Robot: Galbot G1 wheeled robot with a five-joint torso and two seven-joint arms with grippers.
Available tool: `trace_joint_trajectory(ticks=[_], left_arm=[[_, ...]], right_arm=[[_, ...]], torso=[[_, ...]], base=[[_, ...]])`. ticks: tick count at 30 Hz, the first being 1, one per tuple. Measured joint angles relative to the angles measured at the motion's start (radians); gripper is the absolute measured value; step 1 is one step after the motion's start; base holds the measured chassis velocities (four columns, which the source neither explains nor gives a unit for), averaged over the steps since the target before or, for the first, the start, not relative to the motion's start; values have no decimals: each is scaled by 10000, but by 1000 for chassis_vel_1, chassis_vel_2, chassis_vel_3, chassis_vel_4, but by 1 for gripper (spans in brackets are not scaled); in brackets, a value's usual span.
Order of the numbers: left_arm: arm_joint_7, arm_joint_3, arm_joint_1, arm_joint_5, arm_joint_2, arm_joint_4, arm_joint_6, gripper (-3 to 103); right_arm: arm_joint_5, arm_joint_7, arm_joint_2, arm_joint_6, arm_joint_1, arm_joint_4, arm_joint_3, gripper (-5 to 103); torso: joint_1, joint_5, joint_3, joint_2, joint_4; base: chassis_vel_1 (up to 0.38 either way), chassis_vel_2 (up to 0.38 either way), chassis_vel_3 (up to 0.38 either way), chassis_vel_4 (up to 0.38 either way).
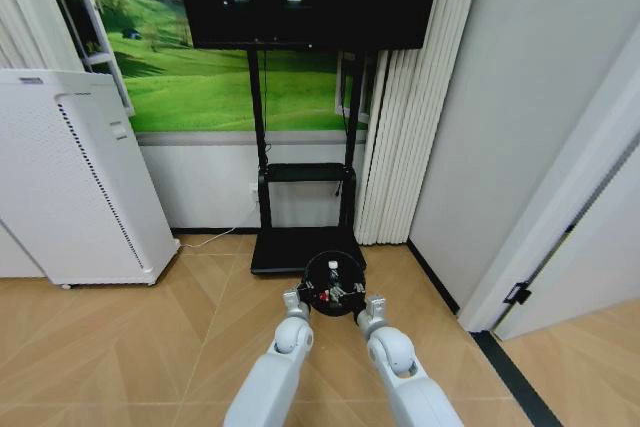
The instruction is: Pick up the trash bin and place the garbage on the floor into it.
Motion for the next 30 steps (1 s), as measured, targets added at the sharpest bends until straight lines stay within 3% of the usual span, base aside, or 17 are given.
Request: trace_joint_trajectory(ticks=[1, 5, 9, 14, 19, 23, 30], left_arm=[[-2, -5, 4, 61, 12, -1, -1, 3], [5, -174, 212, 468, 146, -174, -43, 3], [79, -537, 649, 1336, 643, -637, -248, 3], [-46, -778, 1032, 1237, 1223, -1314, -138, 3], [-199, -1291, 1793, 1067, 2129, -2367, 1, 3], [-224, -1643, 2414, 1003, 2479, -3040, 52, 3], [-227, -1867, 2735, 1007, 2433, -3375, 54, 3]], right_arm=[[-26, 121, 35, 117, -15, 17, 104, 87], [204, 463, 19, 227, -170, 421, 423, 99], [-64, 593, -117, 595, -563, 627, 923, 100], [-572, 688, -139, 929, -916, 589, 1354, 100], [-1747, 841, -62, 1169, -1337, 604, 1875, 100], [-2074, 1089, -30, 1291, -1724, 824, 1925, 100], [-2141, 1187, -36, 1207, -2158, 1216, 1870, 100]], torso=[[0, 1, 0, 0, 0], [0, -1, -1, 0, 0], [0, 0, -1, 0, 1], [-1, -2, -1, 0, 0], [-1, 0, -1, 0, 0], [-1, 0, -1, 1, 2], [-1, -1, -1, 0, -1]], base=[[0, 0, 0, 0], [0, 0, 0, 0], [0, 0, 0, 0], [0, 0, 0, 0], [0, 0, 0, 0], [0, 0, 0, 0], [26, 17, -25, -18]])
